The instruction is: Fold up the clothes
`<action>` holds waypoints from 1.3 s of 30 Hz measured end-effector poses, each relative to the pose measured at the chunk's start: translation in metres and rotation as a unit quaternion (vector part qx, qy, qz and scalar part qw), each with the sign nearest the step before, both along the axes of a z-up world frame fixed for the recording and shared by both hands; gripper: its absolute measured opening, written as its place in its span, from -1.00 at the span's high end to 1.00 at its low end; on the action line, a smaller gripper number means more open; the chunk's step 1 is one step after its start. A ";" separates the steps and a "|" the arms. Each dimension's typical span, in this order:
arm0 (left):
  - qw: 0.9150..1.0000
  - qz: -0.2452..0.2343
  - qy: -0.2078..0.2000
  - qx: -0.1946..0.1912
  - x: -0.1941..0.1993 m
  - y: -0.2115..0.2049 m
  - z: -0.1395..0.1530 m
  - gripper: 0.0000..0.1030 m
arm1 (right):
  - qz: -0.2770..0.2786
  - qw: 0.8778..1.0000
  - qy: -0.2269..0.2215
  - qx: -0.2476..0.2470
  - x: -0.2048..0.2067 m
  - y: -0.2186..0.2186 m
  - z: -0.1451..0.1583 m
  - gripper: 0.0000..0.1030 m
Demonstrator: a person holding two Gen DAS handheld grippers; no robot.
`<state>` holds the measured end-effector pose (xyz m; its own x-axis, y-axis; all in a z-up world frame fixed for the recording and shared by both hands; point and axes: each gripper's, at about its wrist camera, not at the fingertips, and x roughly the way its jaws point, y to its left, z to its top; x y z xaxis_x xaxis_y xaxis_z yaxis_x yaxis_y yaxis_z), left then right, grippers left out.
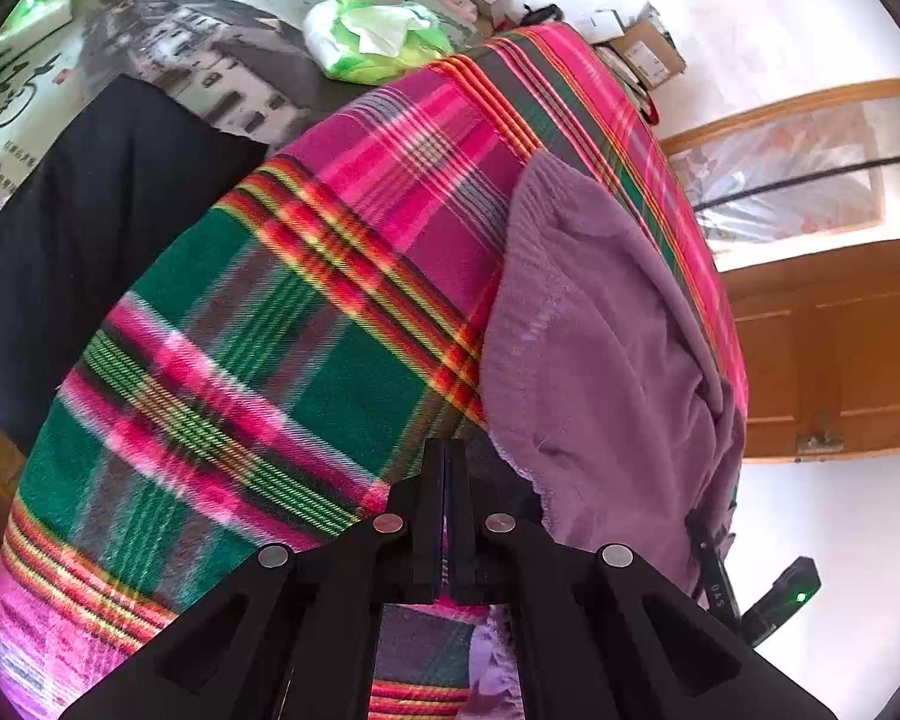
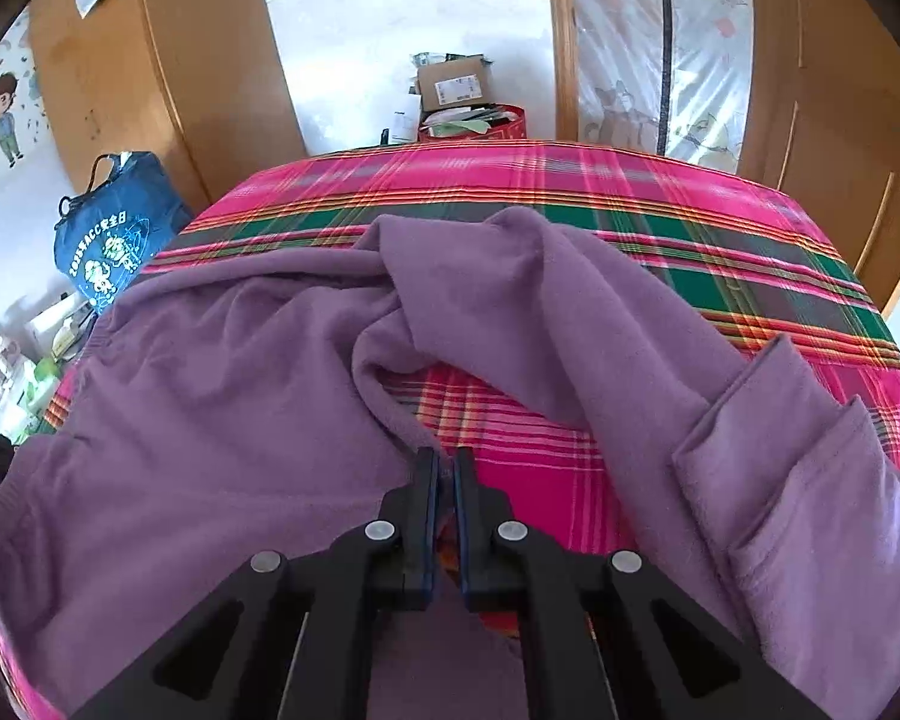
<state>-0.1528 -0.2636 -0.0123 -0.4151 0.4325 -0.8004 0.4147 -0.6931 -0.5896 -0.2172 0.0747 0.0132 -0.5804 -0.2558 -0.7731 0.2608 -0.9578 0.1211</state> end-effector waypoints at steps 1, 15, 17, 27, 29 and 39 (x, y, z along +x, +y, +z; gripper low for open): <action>1.000 0.005 -0.001 -0.001 0.001 -0.002 0.001 0.99 | 0.000 1.000 -0.003 -0.002 0.001 0.001 0.000 0.89; 0.991 -0.005 0.000 0.131 0.032 -0.010 -0.001 0.61 | 0.017 0.999 0.032 -0.010 0.058 -0.007 0.038 0.44; 0.990 -0.007 0.002 0.139 0.035 -0.009 -0.001 0.61 | 0.062 0.996 0.049 -0.030 0.082 -0.021 0.050 0.39; 0.988 -0.013 -0.013 0.152 0.032 -0.001 -0.008 0.61 | 0.269 0.959 0.044 -0.078 0.168 -0.117 0.055 0.18; 0.988 -0.023 -0.016 0.150 0.030 0.003 -0.009 0.61 | 0.278 0.958 0.053 -0.048 0.181 -0.134 0.048 0.18; 0.990 -0.046 -0.025 0.131 0.027 0.015 -0.013 0.87 | 0.284 0.955 0.081 0.022 0.198 -0.175 0.029 0.45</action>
<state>-0.1263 -0.2490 -0.0252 -0.3276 0.6617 -0.6744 0.3898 -0.5556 -0.7345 -0.0192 -0.0998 0.0423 -0.4698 -0.5350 -0.7022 0.7523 -0.6588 -0.0014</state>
